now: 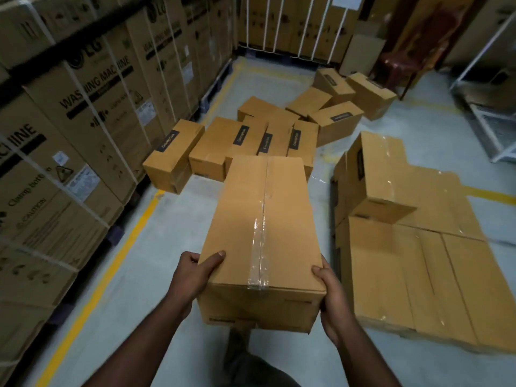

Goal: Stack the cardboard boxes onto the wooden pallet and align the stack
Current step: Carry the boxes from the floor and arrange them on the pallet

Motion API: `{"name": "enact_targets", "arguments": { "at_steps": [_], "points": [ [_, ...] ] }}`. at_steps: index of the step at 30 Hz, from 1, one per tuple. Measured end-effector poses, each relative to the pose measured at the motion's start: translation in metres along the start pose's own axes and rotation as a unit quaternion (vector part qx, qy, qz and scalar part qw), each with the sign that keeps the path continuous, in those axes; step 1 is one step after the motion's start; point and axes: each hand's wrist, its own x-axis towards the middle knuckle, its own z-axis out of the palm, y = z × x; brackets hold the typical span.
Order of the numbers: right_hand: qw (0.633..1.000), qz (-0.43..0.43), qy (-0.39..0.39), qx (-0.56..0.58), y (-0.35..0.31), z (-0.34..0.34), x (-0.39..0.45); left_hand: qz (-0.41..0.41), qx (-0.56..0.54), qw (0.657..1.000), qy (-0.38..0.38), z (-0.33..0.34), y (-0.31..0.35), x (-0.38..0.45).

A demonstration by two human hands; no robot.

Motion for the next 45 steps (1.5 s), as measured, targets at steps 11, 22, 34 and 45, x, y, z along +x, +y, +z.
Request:
{"name": "enact_targets", "arguments": {
  "at_steps": [11, 22, 34, 45],
  "points": [
    [1.000, -0.001, 0.020, 0.000, 0.009, -0.135, -0.142, 0.012, -0.054, 0.998, -0.022, 0.084, -0.071, -0.172],
    [0.996, -0.040, 0.082, 0.006, 0.013, -0.379, -0.212, 0.074, 0.017, 0.993, -0.095, 0.295, -0.075, -0.272],
    [0.992, -0.027, 0.124, -0.008, -0.055, -0.661, -0.178, 0.073, 0.014, 0.988, -0.136, 0.576, -0.044, -0.347],
    [0.989, 0.009, 0.110, -0.099, -0.139, -0.784, 0.004, 0.072, 0.017, 0.971, -0.226, 0.773, 0.027, -0.227]
  ]
}}
